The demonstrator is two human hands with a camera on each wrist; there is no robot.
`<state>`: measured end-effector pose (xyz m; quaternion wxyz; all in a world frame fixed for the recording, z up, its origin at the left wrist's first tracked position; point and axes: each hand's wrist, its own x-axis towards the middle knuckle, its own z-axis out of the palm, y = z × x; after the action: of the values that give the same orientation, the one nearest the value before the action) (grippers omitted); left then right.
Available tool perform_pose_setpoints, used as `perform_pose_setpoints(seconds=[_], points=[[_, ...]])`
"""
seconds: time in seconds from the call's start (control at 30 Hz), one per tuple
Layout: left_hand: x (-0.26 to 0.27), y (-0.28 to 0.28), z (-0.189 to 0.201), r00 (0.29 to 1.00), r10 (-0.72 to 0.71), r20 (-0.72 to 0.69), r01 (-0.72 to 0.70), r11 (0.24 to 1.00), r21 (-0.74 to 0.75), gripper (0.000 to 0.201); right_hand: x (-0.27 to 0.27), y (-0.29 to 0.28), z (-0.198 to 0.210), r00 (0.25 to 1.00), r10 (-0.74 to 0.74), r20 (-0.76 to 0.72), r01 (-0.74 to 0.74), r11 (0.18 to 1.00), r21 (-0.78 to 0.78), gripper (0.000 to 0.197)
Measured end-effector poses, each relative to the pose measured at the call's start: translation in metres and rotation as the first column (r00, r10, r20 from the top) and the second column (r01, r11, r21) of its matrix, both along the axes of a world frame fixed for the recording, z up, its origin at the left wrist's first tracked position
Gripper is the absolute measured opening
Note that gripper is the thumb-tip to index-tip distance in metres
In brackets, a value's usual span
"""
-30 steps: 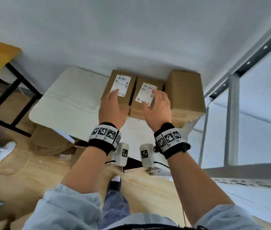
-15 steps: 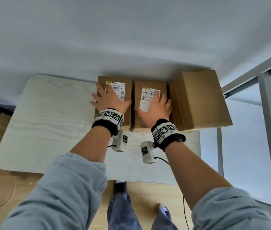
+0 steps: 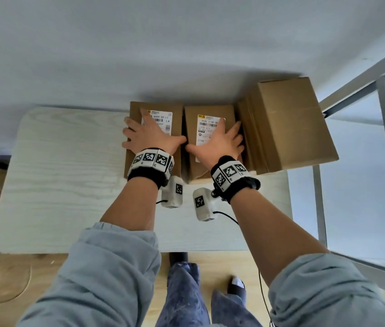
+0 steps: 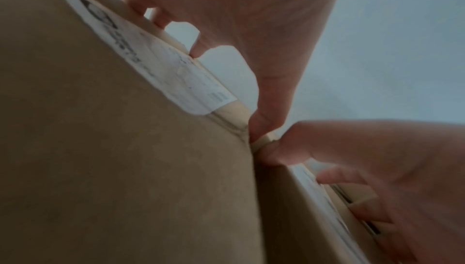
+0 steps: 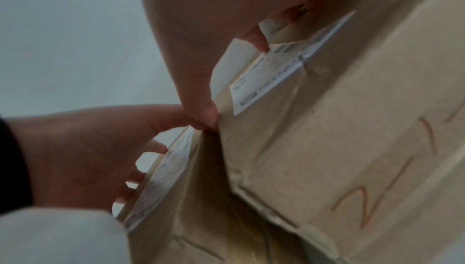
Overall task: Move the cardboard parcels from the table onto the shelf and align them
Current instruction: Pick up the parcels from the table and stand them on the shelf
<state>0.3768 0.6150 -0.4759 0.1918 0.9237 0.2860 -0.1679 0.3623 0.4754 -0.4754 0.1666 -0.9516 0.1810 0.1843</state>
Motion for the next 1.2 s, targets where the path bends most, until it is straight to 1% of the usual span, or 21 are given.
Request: perform_pose_setpoints(seconds=[0.1,0.2,0.33,0.5,0.67,0.8,0.9,1.07,1.2], points=[[-0.017,0.001,0.006,0.999,0.033,0.006,-0.033,0.999,-0.025,0.132,-0.015,-0.001,0.005,1.0,0.008,0.025,-0.008,1.0,-0.002,0.129],[-0.044,-0.004,0.015,0.997,0.071,0.04,-0.069,0.997,-0.032,0.13,-0.034,-0.002,0.017,0.995,0.018,0.102,-0.017,1.0,-0.008,0.129],[-0.086,-0.014,0.032,0.987,0.128,0.099,-0.125,0.992,-0.033,0.128,-0.069,-0.012,0.036,0.985,0.03,0.167,-0.037,0.998,0.042,0.127],[-0.151,-0.04,0.058,0.979,0.146,0.143,-0.143,0.989,-0.032,0.127,-0.132,-0.039,0.055,0.974,0.025,0.224,-0.05,0.993,0.106,0.125],[-0.23,-0.076,0.084,0.966,0.162,0.202,-0.161,0.987,-0.024,0.126,-0.209,-0.077,0.074,0.957,0.04,0.289,-0.087,0.985,0.151,0.121],[-0.293,-0.108,0.096,0.95,0.189,0.25,-0.19,0.982,-0.02,0.126,-0.269,-0.109,0.087,0.932,0.05,0.358,-0.119,0.978,0.173,0.121],[-0.335,-0.128,0.103,0.943,0.202,0.265,-0.21,0.978,-0.001,0.126,-0.308,-0.127,0.093,0.929,0.051,0.367,-0.125,0.975,0.182,0.122],[-0.386,-0.156,0.115,0.945,0.182,0.272,-0.195,0.98,0.021,0.128,-0.362,-0.156,0.1,0.936,0.023,0.352,-0.103,0.973,0.209,0.117],[-0.412,-0.176,0.12,0.946,0.138,0.294,-0.149,0.989,0.016,0.127,-0.395,-0.176,0.102,0.925,-0.05,0.376,-0.04,0.973,0.227,0.117]])
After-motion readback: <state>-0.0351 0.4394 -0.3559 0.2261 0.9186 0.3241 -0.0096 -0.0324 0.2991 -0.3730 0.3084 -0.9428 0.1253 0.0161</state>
